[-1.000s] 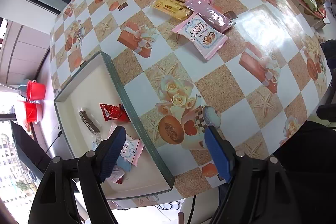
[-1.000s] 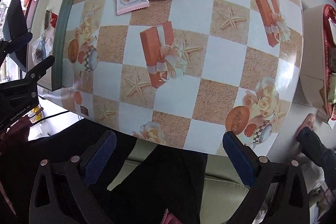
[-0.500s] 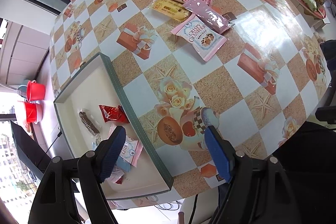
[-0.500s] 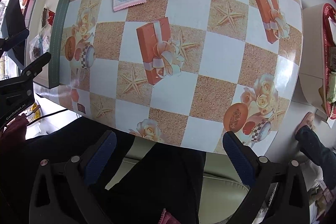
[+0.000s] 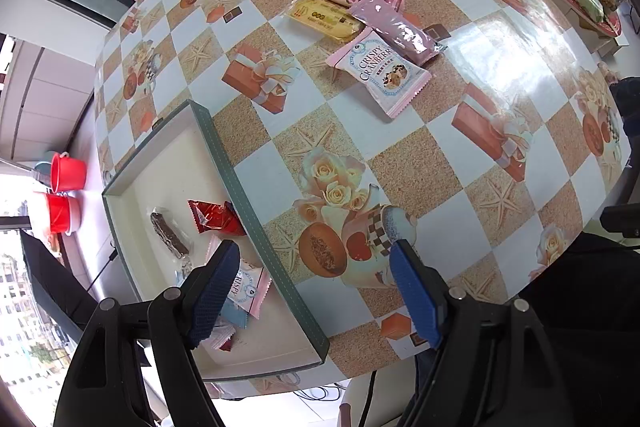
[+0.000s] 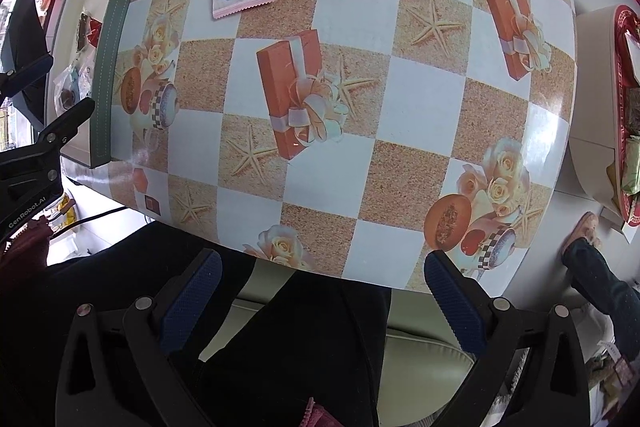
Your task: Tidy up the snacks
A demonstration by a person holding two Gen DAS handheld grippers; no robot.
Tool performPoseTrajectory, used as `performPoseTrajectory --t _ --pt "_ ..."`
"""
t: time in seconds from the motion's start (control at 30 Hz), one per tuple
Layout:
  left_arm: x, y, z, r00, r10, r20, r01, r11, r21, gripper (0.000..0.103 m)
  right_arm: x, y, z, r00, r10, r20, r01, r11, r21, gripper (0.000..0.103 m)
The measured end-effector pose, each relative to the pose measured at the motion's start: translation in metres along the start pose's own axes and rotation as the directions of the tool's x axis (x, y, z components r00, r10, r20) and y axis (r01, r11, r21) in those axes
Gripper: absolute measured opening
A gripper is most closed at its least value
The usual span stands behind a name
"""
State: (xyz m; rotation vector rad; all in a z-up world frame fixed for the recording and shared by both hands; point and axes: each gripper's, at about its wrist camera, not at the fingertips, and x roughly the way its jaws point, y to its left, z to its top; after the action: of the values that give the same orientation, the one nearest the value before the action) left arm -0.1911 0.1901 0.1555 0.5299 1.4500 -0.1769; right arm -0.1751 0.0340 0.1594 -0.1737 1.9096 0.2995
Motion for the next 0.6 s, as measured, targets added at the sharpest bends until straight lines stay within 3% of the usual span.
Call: performPoseTrajectory --t 0.6 --pt "0.0 0.0004 -0.0014 1.0 -0.001 0.001 0.001 1.0 0.002 0.08 0.0012 0.0004 -0.0014 1.0 0.0 -0.003 0.0 1.0 0.003 0.102"
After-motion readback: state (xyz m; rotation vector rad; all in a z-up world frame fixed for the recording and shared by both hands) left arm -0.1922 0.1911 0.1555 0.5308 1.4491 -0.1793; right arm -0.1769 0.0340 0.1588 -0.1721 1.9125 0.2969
